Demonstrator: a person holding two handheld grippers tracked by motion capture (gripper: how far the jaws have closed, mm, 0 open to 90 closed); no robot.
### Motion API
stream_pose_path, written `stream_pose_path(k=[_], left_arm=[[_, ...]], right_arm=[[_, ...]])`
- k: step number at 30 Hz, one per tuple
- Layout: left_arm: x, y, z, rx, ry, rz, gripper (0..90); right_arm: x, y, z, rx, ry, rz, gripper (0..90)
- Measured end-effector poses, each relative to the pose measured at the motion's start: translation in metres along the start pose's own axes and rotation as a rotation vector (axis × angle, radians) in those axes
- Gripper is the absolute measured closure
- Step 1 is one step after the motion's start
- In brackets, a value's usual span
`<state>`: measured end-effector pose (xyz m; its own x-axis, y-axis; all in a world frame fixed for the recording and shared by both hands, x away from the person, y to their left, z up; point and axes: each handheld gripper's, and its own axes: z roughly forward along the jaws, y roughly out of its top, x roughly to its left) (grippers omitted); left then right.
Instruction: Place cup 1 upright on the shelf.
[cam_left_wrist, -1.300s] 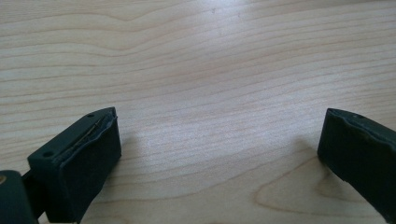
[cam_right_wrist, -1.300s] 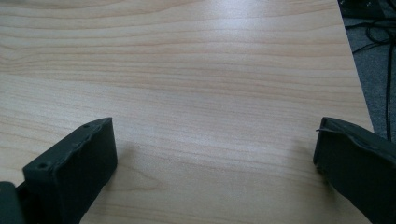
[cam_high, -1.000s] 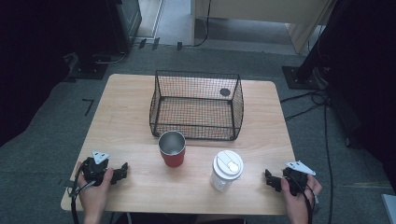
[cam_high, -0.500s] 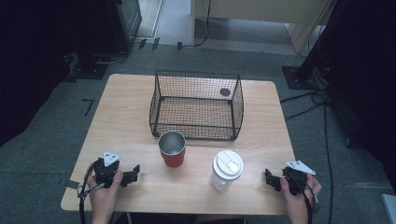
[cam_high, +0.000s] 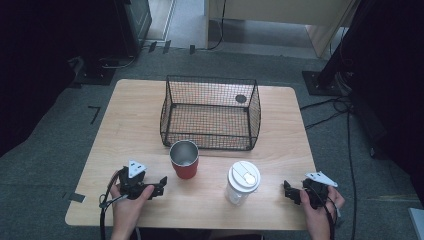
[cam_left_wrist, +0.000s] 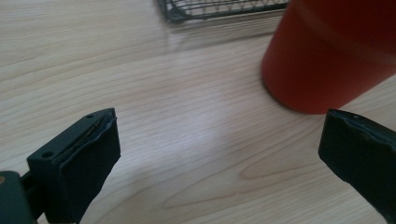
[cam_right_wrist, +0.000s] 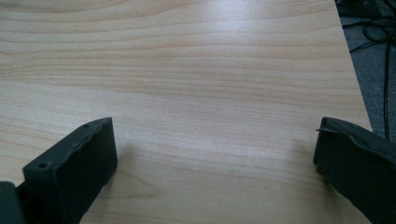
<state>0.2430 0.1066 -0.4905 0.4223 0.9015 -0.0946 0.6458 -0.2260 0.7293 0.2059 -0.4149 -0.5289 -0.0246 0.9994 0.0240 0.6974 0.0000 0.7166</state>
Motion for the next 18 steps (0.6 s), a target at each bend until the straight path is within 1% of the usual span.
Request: stream_pose_path(k=[2, 6, 7, 10, 11, 13, 14, 15, 18], left_arm=[[-0.006, 0.003, 0.0, -0.003, -0.012, 0.008, 0.0], [-0.017, 0.01, -0.001, -0.021, -0.054, 0.019, 0.0], [-0.022, 0.013, -0.001, -0.024, -0.066, 0.027, 0.0], [-0.03, 0.018, 0.0, -0.028, -0.078, 0.04, 0.0], [-0.03, 0.018, 0.0, -0.028, -0.078, 0.04, 0.0], [-0.035, 0.022, 0.001, -0.032, -0.088, 0.046, 0.0], [-0.04, 0.025, 0.002, -0.035, -0.094, 0.055, 0.0], [-0.04, 0.025, 0.002, -0.035, -0.094, 0.055, 0.0], [-0.047, 0.03, 0.003, -0.031, -0.103, 0.079, 0.0]], right_arm=[[0.0, 0.0, 0.0, 0.0, 0.0, 0.0, 0.0], [0.0, 0.0, 0.0, 0.0, 0.0, 0.0, 0.0], [0.0, 0.0, 0.0, 0.0, 0.0, 0.0, 0.0], [0.0, 0.0, 0.0, 0.0, 0.0, 0.0, 0.0], [0.0, 0.0, 0.0, 0.0, 0.0, 0.0, 0.0], [0.0, 0.0, 0.0, 0.0, 0.0, 0.0, 0.0], [0.0, 0.0, 0.0, 0.0, 0.0, 0.0, 0.0], [0.0, 0.0, 0.0, 0.0, 0.0, 0.001, 0.0], [0.0, 0.0, 0.0, 0.0, 0.0, 0.0, 0.0]])
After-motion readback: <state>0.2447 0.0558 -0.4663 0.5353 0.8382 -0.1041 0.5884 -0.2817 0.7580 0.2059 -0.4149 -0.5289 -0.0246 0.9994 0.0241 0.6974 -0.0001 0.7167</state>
